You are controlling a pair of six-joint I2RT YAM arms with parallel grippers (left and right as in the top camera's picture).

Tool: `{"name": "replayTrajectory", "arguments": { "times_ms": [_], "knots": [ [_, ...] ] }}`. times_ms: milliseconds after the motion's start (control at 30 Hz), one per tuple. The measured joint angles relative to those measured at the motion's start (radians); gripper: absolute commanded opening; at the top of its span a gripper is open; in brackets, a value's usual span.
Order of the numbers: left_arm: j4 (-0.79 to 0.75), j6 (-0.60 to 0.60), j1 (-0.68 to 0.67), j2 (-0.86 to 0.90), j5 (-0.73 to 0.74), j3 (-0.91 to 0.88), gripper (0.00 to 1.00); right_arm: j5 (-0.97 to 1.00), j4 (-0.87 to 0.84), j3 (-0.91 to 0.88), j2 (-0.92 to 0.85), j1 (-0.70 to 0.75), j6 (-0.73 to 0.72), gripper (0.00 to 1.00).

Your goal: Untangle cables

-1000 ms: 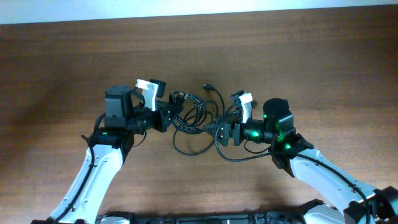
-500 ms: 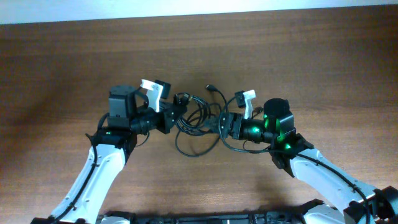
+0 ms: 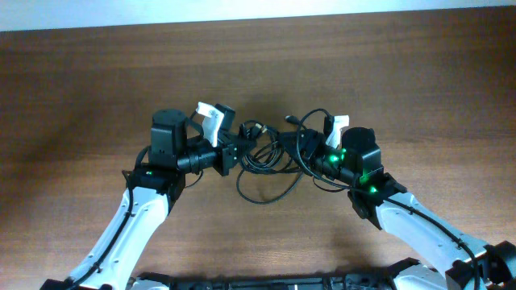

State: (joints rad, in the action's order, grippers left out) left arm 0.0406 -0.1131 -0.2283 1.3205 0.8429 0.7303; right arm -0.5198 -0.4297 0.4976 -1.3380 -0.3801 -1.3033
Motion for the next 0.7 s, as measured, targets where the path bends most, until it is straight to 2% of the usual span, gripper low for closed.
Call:
{"name": "replayTrajectory", "arguments": {
  "times_ms": [67, 133, 233, 267, 367, 700],
  "knots": [
    [0.001, 0.0, 0.0, 0.0, 0.014, 0.0, 0.0, 0.007, -0.001, 0.0, 0.0, 0.0, -0.008, 0.52],
    [0.001, 0.0, -0.004, 0.0, 0.018, 0.0, 0.0, 0.009, -0.001, 0.0, 0.0, 0.0, -0.018, 0.46],
    [0.0, 0.0, -0.034, 0.0, 0.021, 0.0, 0.0, 0.025, 0.001, 0.0, 0.0, 0.0, -0.056, 0.25],
    [-0.004, 0.0, -0.05, 0.0, 0.021, 0.0, 0.0, 0.027, 0.001, 0.0, 0.0, 0.001, -0.064, 0.22],
    [-0.023, -0.001, -0.068, 0.0, 0.006, 0.0, 0.0, 0.03, -0.001, 0.0, 0.0, 0.002, -0.079, 0.05],
    [-0.059, -0.021, -0.067, 0.0, -0.063, 0.0, 0.0, 0.001, -0.005, 0.0, 0.0, 0.042, -0.082, 0.04]
  ]
}}
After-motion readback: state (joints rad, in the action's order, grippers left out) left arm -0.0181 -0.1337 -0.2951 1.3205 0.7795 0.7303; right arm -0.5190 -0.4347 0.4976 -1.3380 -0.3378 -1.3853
